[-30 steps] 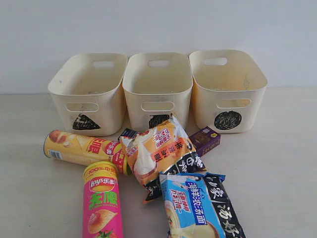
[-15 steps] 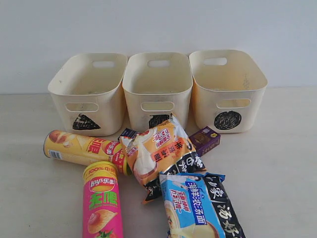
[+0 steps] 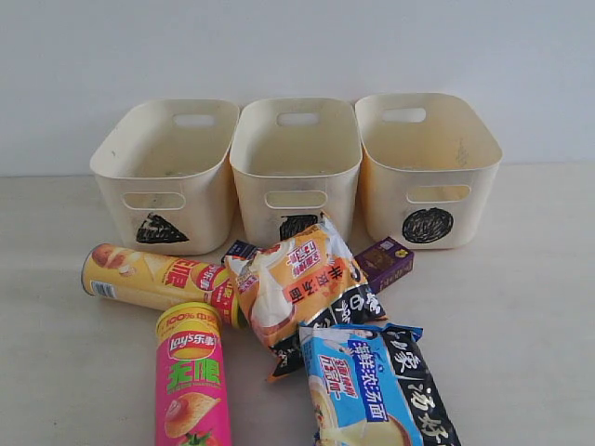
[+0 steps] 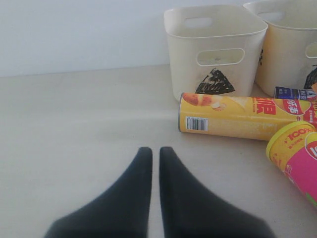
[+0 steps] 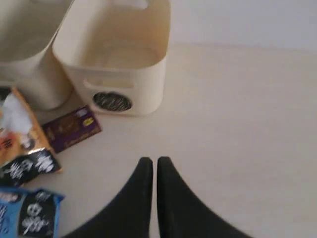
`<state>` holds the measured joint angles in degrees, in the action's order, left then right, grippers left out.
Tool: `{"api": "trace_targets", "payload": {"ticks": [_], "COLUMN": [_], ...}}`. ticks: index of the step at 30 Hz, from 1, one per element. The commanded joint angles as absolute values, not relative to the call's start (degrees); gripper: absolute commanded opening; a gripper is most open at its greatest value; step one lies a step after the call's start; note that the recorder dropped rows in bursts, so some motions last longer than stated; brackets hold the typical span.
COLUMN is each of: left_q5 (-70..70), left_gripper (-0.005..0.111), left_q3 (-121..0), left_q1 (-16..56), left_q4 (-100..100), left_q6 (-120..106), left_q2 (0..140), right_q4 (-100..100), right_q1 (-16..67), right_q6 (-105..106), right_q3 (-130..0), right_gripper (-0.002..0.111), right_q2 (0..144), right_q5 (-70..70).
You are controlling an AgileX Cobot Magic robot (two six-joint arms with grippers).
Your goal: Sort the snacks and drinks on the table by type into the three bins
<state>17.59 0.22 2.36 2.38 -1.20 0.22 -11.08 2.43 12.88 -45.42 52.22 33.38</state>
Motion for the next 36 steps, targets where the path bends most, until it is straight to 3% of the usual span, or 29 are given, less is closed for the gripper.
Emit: {"api": "trace_targets", "payload": {"ticks": [1,4,9,14,16,19,21,22,36], "left_q5": [16.8,16.8,16.8,16.8,16.8,16.8,16.8,16.8,16.8], "left_gripper": [0.004,0.004,0.004,0.004,0.004,0.004,0.004,0.004,0.004], "left_q3": [0.0,0.0,0.0,0.0,0.0,0.0,0.0,0.0,0.0], "left_q1": [2.3,2.3,2.3,2.3,2.3,2.3,2.3,2.3,2.3], "left_q4": [2.2,2.2,2.2,2.2,2.2,2.2,2.2,2.2,2.2], "left_q6": [-0.9,-0.9,-0.9,-0.9,-0.9,-0.9,-0.9,-0.9,-0.9], "left_q2": [0.0,0.0,0.0,0.0,0.0,0.0,0.0,0.0,0.0], "right_q4": [-24.1,-26.7,-27.7,-41.9,-46.5,-48.8,-49.0,-49.0,-49.0], "right_q1": [2.5,2.5,9.1,9.2,9.1,9.1,9.1,9.1,9.0], "right_q6": [27.8,31.3,32.1,43.4,46.9,47.1,48.1,48.1,45.8], "right_q3": [-48.2,-48.1,-48.1,-48.1,-48.1,-48.1,-48.1,-48.1,-52.7], "right_gripper": [0.001,0.001,0.001,0.005,0.025,0.076,0.098,0.101,0.102], "right_q2": [58.0,61.4,70.5,83.2,87.6,91.1,91.8,91.9,99.3], "right_q5": [41.0,43.6,45.9,49.6,49.9,48.7,48.9,49.4,54.7]}}
